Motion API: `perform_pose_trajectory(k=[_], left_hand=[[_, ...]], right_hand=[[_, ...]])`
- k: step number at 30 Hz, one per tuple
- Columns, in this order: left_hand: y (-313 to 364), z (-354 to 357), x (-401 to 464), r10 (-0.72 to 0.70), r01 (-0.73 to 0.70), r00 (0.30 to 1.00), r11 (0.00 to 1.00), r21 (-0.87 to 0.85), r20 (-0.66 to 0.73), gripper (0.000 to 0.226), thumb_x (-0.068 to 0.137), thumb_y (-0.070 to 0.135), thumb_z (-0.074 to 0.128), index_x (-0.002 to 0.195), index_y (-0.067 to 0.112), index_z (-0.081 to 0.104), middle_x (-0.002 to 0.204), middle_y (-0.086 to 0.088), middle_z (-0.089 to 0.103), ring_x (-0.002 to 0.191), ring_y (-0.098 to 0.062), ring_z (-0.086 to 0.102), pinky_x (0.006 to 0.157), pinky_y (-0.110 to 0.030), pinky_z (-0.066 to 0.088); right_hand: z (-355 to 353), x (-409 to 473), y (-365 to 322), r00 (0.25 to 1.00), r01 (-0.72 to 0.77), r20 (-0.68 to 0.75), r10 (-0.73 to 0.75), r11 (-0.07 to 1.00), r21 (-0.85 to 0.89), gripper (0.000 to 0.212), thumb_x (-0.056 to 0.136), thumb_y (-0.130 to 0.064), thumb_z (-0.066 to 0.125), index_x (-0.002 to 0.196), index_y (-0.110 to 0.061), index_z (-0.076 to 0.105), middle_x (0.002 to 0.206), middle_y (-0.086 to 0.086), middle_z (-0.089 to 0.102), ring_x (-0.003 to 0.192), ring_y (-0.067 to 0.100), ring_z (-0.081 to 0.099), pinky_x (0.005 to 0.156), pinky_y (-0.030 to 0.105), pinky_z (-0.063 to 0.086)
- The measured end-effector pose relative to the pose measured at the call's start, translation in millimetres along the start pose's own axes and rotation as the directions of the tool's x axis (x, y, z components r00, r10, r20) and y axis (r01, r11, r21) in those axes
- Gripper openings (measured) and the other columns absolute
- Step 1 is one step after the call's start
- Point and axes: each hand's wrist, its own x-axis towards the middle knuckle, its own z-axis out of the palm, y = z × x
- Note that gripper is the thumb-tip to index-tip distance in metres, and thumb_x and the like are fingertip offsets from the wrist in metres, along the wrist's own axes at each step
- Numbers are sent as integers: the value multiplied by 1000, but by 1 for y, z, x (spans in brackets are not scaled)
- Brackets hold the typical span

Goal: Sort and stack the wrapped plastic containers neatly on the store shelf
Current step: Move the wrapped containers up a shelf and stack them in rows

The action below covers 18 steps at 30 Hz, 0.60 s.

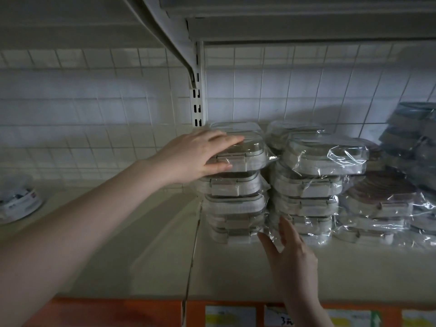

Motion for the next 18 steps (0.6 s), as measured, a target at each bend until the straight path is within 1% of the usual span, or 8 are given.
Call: perform_pose_trajectory(k=[3,6,8,9,11,13,15,18], left_hand=[[3,5,2,16,-17,999,1000,-26,-40,61,95,49,38,149,40,11,152,7,25,139,-14,24,109,-32,27],[2,4,3,8,-9,1000,998,-62,-25,61,95,48,39,148,41,11,153,7,24,140,-14,22,111,-32,24],[0,2,3,19,-20,1000,998,-59,-16,62,94,47,39,148,41,9,154,7,22,140,-14,22,112,-33,24],[-1,1,3,25,-26,1000,998,-55,-13,63,94,47,39,149,41,9,154,7,21,140,-14,22,112,-33,24],[0,1,2,28,-28,1000,999,-40,-8,63,95,47,38,149,40,8,155,5,21,140,-15,23,111,-33,27],[1,2,-1,27,-28,999,999,-19,-18,62,95,47,36,150,38,7,155,3,20,140,-17,25,109,-35,31],[1,3,-3,29,-29,999,1000,-9,-38,62,95,47,35,150,37,8,155,2,20,139,-18,27,109,-38,34],[-2,4,-6,32,-32,998,999,10,-56,62,96,44,36,150,35,9,154,0,23,138,-20,31,108,-41,38]], right_hand=[[7,2,-3,999,47,4,-48,998,42,52,72,-26,80,116,-5,62,100,12,69,88,32,66,71,35,48],[12,8,-6,998,67,-16,-67,996,54,44,73,-25,79,109,-6,65,99,9,65,89,31,63,73,33,45],[14,12,-9,998,54,-20,-53,997,51,38,77,-32,74,105,-9,66,96,6,64,88,28,61,72,29,40],[15,13,-11,999,47,-14,-46,998,39,38,79,-37,71,105,-10,66,96,5,64,88,26,61,71,28,38],[17,15,-17,999,37,5,-37,999,-1,45,80,-48,63,107,-12,65,96,3,65,89,24,61,68,26,36],[17,18,-24,1000,27,17,-26,998,-49,50,81,-57,56,104,-13,63,95,2,66,85,23,62,62,26,34],[16,22,-28,1000,20,17,-18,994,-110,48,82,-58,54,96,-13,63,89,3,68,77,24,64,56,27,31],[15,29,-29,1000,-3,28,8,987,-159,40,85,-52,56,89,-13,63,83,5,70,76,28,65,55,28,30]])
